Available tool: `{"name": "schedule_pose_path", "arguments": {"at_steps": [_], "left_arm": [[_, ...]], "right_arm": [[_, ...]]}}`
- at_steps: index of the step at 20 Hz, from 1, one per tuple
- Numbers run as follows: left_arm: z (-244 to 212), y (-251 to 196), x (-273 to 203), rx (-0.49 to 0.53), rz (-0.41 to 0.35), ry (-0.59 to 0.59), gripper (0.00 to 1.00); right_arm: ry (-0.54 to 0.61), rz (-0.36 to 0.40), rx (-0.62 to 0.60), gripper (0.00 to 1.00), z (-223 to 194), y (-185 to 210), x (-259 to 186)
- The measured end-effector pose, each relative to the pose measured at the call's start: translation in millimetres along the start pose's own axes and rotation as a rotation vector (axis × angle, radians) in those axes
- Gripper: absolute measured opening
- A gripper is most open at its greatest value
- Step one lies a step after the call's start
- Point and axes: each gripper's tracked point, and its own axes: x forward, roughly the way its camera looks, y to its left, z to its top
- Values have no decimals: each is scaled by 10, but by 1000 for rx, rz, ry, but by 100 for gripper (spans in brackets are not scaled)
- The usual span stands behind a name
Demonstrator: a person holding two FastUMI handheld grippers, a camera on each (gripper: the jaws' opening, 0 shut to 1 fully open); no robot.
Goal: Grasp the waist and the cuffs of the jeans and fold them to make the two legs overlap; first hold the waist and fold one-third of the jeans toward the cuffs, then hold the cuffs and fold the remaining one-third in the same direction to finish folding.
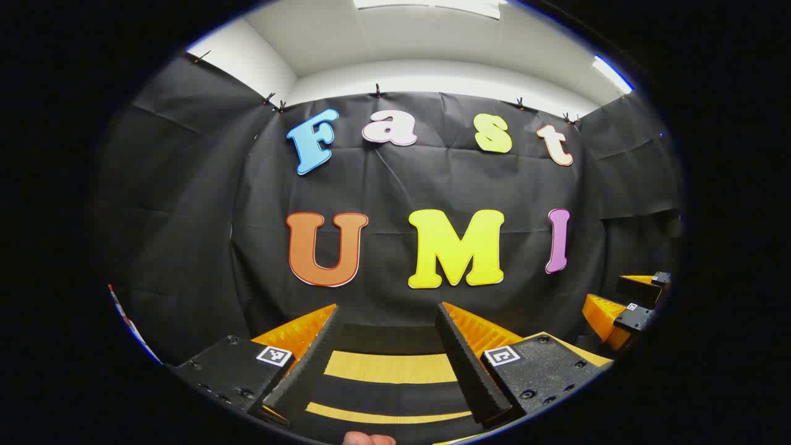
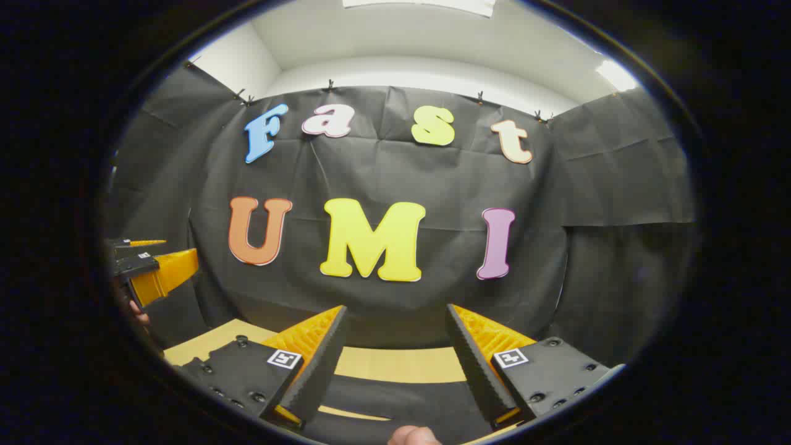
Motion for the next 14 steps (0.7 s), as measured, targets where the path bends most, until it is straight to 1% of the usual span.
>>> {"name": "schedule_pose_path", "arguments": {"at_steps": [1,2,3,5,6,7,8,10,11,12,13,14], "left_arm": [[-19,9,25,0,8,7,88],[-25,24,36,2,11,8,97],[-24,14,51,5,11,9,97],[-79,5,67,14,7,18,97],[-112,11,68,20,8,26,97],[-145,32,70,24,11,33,97],[-170,57,66,24,18,32,97],[-220,111,62,9,33,35,97],[-248,105,65,-11,32,33,97],[-267,84,69,-23,26,26,97],[-278,85,71,-15,23,29,97],[-265,101,69,-1,22,18,97]], "right_arm": [[0,1,-4,94,10,6,-7],[-1,-6,-6,96,1,-6,-5],[-4,-10,-1,94,-16,7,-5],[-3,-7,-13,94,-32,31,-1],[-4,-1,-18,96,-37,14,-8],[-8,2,-26,96,-31,7,-13],[-11,4,-27,94,-41,4,-3],[-24,10,2,94,-53,4,9],[-42,8,38,95,-56,6,11],[-51,-6,70,99,-65,9,61],[-21,-16,80,94,-132,1,110],[9,-13,76,96,-196,19,131]]}}
